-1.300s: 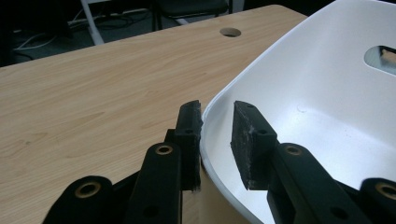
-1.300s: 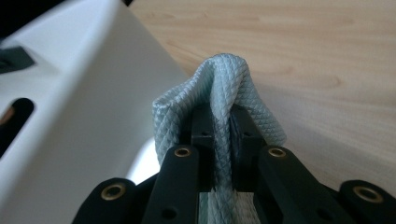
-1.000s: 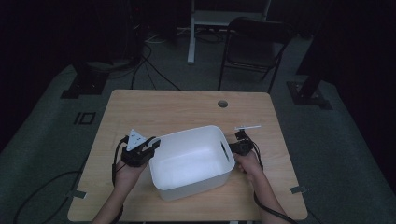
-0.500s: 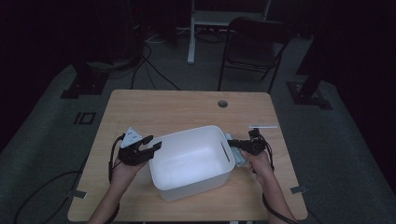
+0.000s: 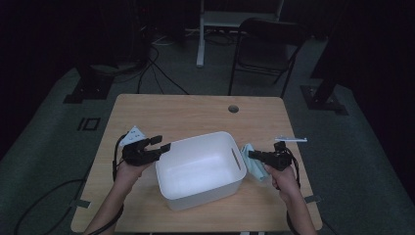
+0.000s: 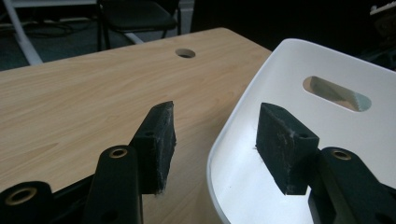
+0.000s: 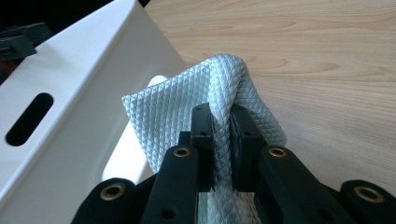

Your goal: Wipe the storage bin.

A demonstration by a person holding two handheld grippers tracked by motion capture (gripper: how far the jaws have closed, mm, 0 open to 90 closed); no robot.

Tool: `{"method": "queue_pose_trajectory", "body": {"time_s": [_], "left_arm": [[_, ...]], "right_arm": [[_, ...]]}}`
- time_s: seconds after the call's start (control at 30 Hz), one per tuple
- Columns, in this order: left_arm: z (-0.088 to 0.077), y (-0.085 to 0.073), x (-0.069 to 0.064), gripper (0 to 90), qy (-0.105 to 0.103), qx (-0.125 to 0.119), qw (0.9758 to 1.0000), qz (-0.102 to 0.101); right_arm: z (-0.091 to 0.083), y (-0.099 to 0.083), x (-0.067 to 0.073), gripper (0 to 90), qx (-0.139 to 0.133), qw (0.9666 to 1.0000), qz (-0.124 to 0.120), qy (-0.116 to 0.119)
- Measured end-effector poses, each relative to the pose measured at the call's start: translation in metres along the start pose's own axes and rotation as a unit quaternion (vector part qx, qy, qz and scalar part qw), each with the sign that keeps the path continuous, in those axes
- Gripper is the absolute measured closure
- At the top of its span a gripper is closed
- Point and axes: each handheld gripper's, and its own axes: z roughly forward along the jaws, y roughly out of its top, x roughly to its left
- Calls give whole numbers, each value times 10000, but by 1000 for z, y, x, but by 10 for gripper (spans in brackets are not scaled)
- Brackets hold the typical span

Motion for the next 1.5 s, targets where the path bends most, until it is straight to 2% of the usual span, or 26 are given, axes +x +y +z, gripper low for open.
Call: {"method": "queue_pose_trajectory", "body": {"time_s": [0.17,0.23,0.27,0.33,0.4,0.47,0.7,0.9,0.93,0.97,1.1,1.27,1.5], "left_arm": [[8,2,3,536,-257,243,9993,140],[11,1,3,586,-285,292,9991,154],[12,1,4,630,-316,350,9988,137],[13,0,7,646,-377,311,9988,26],[14,-1,8,702,-395,329,9987,-22],[15,-1,8,756,-499,328,9982,-49],[13,-6,7,781,-474,169,9985,-224],[3,-10,-1,825,-92,156,9997,-176],[3,-10,-1,835,-92,156,9997,-176],[-1,-12,-5,849,7,175,9996,-206],[-7,-18,-12,854,179,83,9996,-181],[-7,-19,-8,814,84,-6,9995,-309],[-2,-16,2,764,-206,101,9982,-553]], "right_arm": [[-3,-3,1,822,-59,10000,15,38],[-2,-6,0,822,-61,9999,60,58],[-2,-7,0,822,-50,9999,62,72],[-2,-10,0,821,-40,9999,69,68],[-3,-12,-1,821,-45,9999,108,76],[-4,-13,-2,821,-66,9999,128,64],[-7,-15,-4,821,-106,9998,144,71],[-8,-16,-5,821,-137,9997,183,68],[-9,-16,-6,822,-144,9997,187,66],[-9,-17,-6,822,-150,9997,187,64],[-10,-18,-6,822,-168,9996,206,68],[-9,-18,-4,822,-190,9996,198,80],[-8,-21,-4,821,-179,9996,202,114]]}}
